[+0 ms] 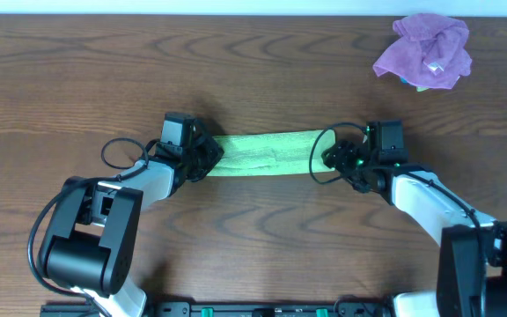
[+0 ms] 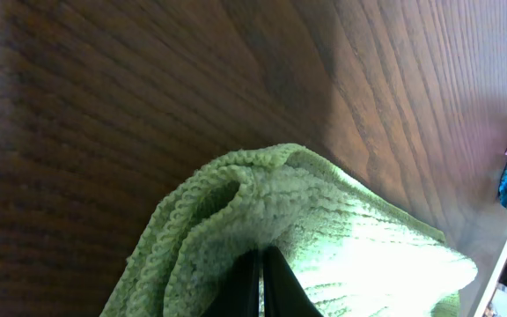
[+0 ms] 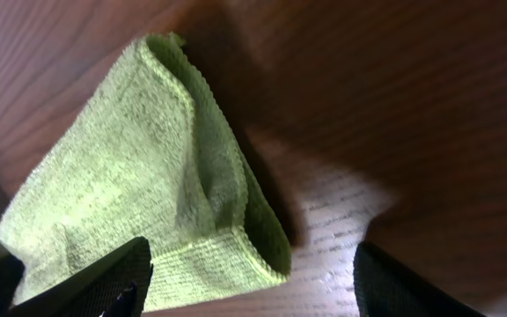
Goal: Fold the cloth
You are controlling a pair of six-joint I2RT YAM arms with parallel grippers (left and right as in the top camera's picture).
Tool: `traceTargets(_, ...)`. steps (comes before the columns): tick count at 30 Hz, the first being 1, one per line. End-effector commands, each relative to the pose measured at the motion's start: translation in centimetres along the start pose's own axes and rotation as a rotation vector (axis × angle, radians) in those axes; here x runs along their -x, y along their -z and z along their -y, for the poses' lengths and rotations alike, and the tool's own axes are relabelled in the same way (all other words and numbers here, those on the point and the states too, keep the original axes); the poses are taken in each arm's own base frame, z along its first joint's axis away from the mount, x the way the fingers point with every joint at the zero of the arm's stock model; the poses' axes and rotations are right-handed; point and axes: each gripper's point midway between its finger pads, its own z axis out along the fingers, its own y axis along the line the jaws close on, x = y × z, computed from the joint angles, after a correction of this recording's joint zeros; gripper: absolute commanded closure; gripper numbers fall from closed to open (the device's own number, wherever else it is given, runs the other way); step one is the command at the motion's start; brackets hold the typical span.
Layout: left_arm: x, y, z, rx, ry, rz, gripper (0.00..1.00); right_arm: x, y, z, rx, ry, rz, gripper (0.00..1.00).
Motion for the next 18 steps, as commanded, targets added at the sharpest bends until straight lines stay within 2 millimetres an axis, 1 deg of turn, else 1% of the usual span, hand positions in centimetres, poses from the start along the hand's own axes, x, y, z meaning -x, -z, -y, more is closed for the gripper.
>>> traceTargets(1, -0.3, -0.7, -1.4, 0.044, 0.024, -0.010, 0.94, 0.4, -0.3, -0.5, 0.016, -0.035, 0.005, 0.26)
traceTargets(5, -0.3, -0.7, -1.5, 0.044, 0.024, -0.011, 0.94, 0.4, -1.2, -0.8, 0.028, -0.045, 0.004, 0.27)
traceTargets(10, -0.4, -0.7, -1.5, 0.046, 0.025, -0.014, 0.94, -0.5, -2.5, -1.3, 0.049, -0.051, -0.030, 0.28)
traceTargets(13, -0.4, -0.7, -1.5, 0.045, 0.025, -0.015, 0.94, -1.2, -3.2, -1.5, 0.053, -0.055, -0.053, 0.30)
traceTargets(17, -0.4, -0.7, -1.5, 0.045, 0.025, -0.015, 0.94, -2.1, -3.8, -1.6, 0.046, -0.045, -0.078, 0.43)
traceTargets(18, -0.4, -0.7, -1.5, 0.045, 0.025, -0.016, 0.94, -2.2, -3.8, -1.6, 0.046, -0.038, -0.079, 0.49)
